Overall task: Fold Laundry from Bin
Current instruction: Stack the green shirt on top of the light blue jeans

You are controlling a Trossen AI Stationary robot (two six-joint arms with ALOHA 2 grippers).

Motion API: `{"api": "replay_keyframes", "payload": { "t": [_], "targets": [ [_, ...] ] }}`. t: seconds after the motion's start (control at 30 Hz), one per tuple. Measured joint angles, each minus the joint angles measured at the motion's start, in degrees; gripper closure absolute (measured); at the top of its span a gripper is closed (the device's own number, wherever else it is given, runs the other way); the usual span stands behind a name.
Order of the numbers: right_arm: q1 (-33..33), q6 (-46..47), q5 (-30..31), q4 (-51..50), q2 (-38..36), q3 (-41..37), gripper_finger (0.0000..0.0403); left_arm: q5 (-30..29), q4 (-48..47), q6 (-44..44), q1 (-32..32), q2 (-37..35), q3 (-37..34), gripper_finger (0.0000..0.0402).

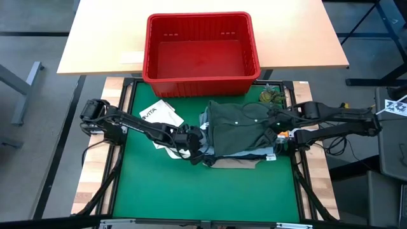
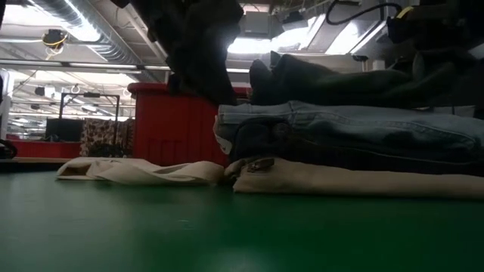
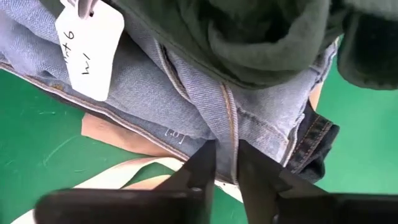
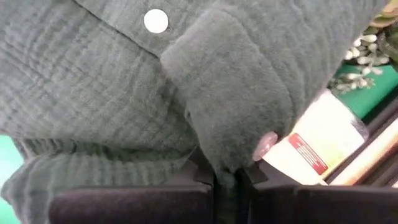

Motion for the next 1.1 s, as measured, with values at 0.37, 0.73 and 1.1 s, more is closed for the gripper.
{"api": "replay_keyframes", "payload": {
  "t": [0.37,0.73,1.1],
  "targets": [
    [0.0,-0.1,-1.4,1.9,0.0,-1.6,0.0378,5.0,0.1,5.8,0.7,-0.8,0.0,0.0239],
    [0.0,-0.2,-1.9,2.0,0.0,-1.6,0.0260,6.3,-0.7,13.2,2.6,-3.1,-0.1,0.0244],
    [0.0,-0.2,-2.8,2.0,0.0,-1.6,0.0220,4.6,1.4,13.5,4.4,-2.9,0.0,0.0256]
  ]
}}
